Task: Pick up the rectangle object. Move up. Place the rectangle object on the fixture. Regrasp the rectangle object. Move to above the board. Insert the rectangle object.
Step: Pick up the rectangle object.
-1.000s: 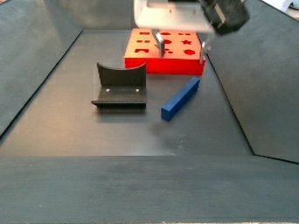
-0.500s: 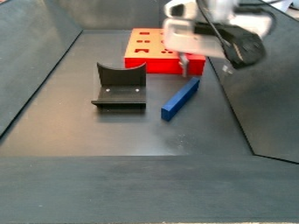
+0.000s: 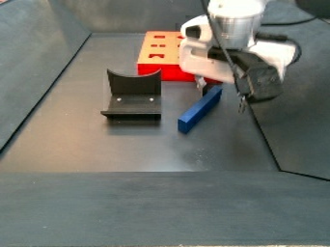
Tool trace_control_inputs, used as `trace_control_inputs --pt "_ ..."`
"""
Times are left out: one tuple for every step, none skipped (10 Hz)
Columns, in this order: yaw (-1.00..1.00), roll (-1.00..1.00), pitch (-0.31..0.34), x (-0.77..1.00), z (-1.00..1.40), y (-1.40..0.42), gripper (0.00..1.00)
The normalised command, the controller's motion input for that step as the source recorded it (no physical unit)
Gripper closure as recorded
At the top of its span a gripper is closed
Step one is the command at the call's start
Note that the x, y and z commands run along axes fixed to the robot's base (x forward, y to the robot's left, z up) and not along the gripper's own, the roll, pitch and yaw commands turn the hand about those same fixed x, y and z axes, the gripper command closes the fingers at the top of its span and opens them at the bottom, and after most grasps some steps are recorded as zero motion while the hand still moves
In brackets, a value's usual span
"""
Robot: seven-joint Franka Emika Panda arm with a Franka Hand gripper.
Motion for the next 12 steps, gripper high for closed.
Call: trace_control_inputs --pt "-0.05 0.0 0.0 -0.19 -0.22 -0.19 0.0" --pt "-0.05 0.0 -0.027 -0.21 -0.02 -0.22 0.0" --pt "-0.01 0.0 -0.033 -0.12 0.0 -0.09 0.0" --pt "0.0 -0.01 -0.08 -0.1 0.02 0.0 0.0" --pt "0.0 -0.07 -0.243 -0.17 0.0 0.0 0.0" --pt "0.0 -0.22 -0.5 -0.16 0.0 0.0 0.0" --pt "0.0 -0.24 -0.5 -0.15 0.0 0.0 0.0" --pt "0.0 -0.24 -0.5 -0.1 -0.03 0.0 0.0" --pt "0.0 -0.22 -0.49 -0.08 -0.03 0.0 0.0" --pt "0.0 -0.03 -0.043 0.0 -0.01 0.0 0.0" --pt "0.0 -0.02 -0.009 0.0 0.0 0.0 0.0" --pt "0.0 -0.02 0.0 0.0 0.0 0.0 0.0"
